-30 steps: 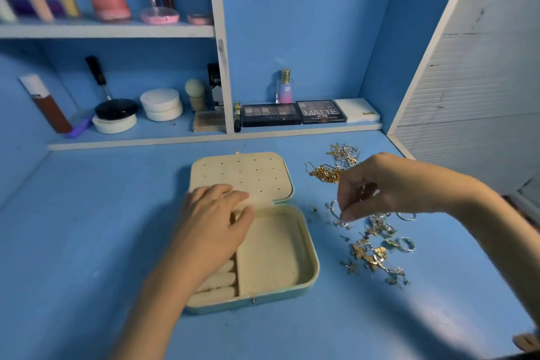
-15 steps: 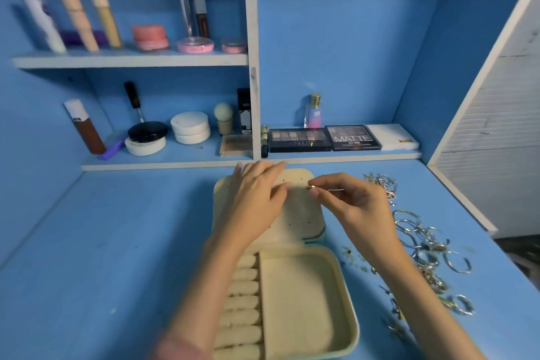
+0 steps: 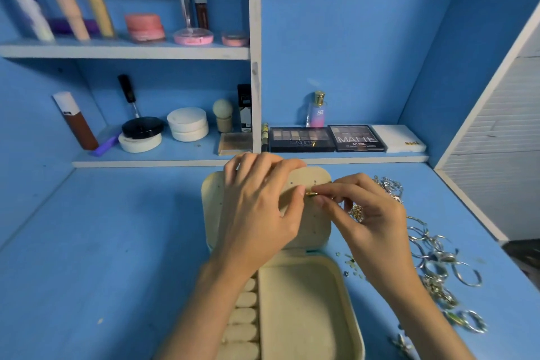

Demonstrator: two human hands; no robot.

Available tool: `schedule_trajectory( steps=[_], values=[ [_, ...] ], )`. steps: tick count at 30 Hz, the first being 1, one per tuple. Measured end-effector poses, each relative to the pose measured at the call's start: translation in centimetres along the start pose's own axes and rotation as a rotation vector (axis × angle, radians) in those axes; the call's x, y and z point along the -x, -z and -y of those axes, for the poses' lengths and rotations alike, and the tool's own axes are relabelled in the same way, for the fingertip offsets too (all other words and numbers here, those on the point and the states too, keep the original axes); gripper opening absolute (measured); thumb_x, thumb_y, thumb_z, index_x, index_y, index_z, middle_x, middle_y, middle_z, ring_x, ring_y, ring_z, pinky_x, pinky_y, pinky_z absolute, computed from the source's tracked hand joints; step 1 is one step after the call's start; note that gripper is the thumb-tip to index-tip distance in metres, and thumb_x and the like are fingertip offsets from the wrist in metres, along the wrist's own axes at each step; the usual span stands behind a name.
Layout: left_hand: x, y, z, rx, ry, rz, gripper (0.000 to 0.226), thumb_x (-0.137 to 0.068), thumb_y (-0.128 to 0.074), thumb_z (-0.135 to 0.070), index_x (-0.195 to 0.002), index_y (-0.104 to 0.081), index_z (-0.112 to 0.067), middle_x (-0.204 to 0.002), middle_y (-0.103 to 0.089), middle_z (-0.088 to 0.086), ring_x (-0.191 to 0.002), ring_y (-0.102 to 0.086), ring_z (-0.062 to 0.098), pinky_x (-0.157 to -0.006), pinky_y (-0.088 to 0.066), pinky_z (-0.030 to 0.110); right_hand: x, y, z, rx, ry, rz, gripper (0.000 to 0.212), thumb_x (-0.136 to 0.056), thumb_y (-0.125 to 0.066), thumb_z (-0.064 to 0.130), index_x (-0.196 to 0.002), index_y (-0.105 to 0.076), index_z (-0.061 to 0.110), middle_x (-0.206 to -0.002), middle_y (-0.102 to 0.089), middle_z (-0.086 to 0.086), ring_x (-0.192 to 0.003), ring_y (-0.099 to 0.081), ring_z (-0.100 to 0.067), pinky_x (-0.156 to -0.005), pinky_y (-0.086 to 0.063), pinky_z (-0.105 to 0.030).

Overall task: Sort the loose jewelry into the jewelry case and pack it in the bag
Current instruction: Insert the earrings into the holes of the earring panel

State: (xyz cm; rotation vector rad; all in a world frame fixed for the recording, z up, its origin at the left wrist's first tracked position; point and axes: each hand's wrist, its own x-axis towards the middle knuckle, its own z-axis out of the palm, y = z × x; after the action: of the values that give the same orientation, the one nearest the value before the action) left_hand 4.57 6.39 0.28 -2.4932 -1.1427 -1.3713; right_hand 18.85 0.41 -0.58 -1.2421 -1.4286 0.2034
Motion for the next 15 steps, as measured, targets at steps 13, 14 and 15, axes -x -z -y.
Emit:
schedule_trajectory(
  steps=[13,14,15],
  values=[
    [0.08,0.47,-0.36,0.021,-0.019,0.038,0.030,-0.086,-0.054,-0.038,-0.105,-0.066,-0.018,-0.096,-0.060,-0.003,-0.093,-0.053,0.022,-0.091,-0.033,0.035,-0.11,0.20,-0.29,0.084,0.078,0.012,0.014,-0.082,-0.064,0.014,-0.091,-0.073,0.021,-0.078,-0.056,0.006,-0.075,-0.052,-0.010,-0.067,-0.038,-0.014],
    [0.09,0.43,-0.36,0.014,-0.023,0.037,0.030,-0.086,-0.055,-0.038,-0.105,-0.066,-0.018,-0.096,-0.060,-0.003,-0.093,-0.053,0.022,-0.091,-0.033,0.035,-0.13,0.22,-0.37,0.098,0.089,0.011,0.014,-0.083,-0.063,0.013,-0.091,-0.073,0.019,-0.078,-0.056,0.006,-0.075,-0.052,-0.009,-0.068,-0.038,-0.014],
    [0.09,0.41,-0.37,0.009,-0.026,0.035,0.029,-0.086,-0.055,-0.038,-0.105,-0.066,-0.018,-0.096,-0.060,-0.003,-0.093,-0.053,0.022,-0.091,-0.033,0.034,-0.14,0.25,-0.44,0.110,0.098,0.010,0.014,-0.083,-0.063,0.013,-0.092,-0.073,0.018,-0.078,-0.056,0.006,-0.075,-0.052,-0.009,-0.069,-0.038,-0.014]
  ],
)
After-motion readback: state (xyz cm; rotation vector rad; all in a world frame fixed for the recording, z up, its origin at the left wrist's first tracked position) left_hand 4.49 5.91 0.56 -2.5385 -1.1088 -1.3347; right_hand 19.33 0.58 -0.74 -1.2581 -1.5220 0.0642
